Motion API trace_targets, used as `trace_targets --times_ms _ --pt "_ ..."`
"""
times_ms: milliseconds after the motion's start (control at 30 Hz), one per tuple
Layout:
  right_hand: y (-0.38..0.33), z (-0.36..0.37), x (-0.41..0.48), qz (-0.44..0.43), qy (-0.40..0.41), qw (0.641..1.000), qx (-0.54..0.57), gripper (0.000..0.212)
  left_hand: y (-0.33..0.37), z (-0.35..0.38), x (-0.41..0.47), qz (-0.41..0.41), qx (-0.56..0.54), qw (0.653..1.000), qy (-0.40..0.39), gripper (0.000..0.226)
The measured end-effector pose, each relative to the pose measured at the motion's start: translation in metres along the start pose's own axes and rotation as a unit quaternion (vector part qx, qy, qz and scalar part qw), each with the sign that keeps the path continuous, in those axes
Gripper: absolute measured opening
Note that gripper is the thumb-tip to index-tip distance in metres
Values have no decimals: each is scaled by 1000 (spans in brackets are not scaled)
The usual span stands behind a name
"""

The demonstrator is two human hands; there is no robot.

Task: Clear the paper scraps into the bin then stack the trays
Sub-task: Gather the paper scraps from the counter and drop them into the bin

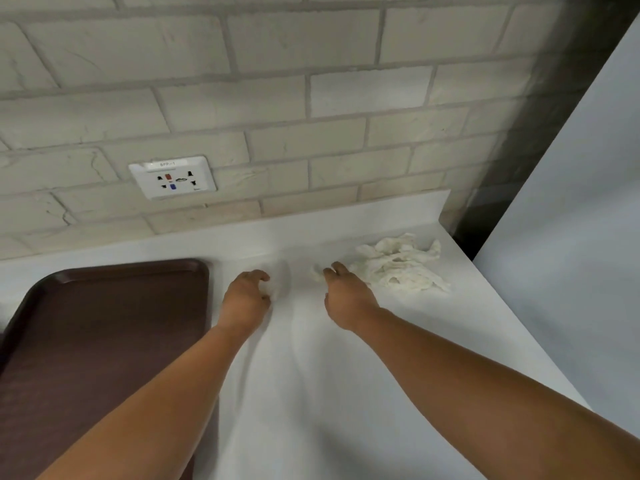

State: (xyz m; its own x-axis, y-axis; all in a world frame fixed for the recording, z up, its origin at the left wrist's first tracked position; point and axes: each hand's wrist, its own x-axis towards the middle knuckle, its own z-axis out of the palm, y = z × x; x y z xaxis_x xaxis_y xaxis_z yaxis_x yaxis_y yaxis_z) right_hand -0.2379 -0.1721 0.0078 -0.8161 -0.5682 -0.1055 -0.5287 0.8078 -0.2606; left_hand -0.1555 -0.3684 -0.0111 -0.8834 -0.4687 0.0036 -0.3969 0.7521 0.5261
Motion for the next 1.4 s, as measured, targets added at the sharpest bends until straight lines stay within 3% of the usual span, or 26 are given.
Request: trace_targets --times_ms 167,267,367,467,567,700,833,1000,1067,1200,1400 --pt "-18 19 16 15 -36 997 -74 61 -17 -9 -8 -13 -11 1000 9 23" --pt "-23 28 10 -8 12 997 -80 40 -21 -13 -16 0 -10 1000 6 15" --pt "-23 36 -4 -68 53 996 -23 16 -19 -13 -24 -5 -52 999 2 8" --pt "-19 46 -18 -112 86 986 94 21 -13 -10 -31 -7 -88 996 -9 6" --pt "-18 49 -34 -89 98 978 159 37 -6 -5 -37 -12 -99 995 -20 16" --pt "-18 49 -49 -35 120 983 132 60 1 -1 -43 -31 -121 992 -32 25" --pt "-6 46 -53 -14 124 989 75 51 7 2 -47 -48 -141 988 -43 25" --pt "4 23 -53 4 137 989 57 13 16 1 -48 -71 -184 978 -64 28" --pt "9 12 -55 28 72 997 15 27 21 1 -49 -75 -193 976 -72 28" --pt "18 -8 -56 55 -15 993 -107 19 29 4 -52 -61 -155 982 -88 49" --pt "29 -44 -46 95 46 993 -47 36 36 8 -52 -54 -138 983 -106 50"
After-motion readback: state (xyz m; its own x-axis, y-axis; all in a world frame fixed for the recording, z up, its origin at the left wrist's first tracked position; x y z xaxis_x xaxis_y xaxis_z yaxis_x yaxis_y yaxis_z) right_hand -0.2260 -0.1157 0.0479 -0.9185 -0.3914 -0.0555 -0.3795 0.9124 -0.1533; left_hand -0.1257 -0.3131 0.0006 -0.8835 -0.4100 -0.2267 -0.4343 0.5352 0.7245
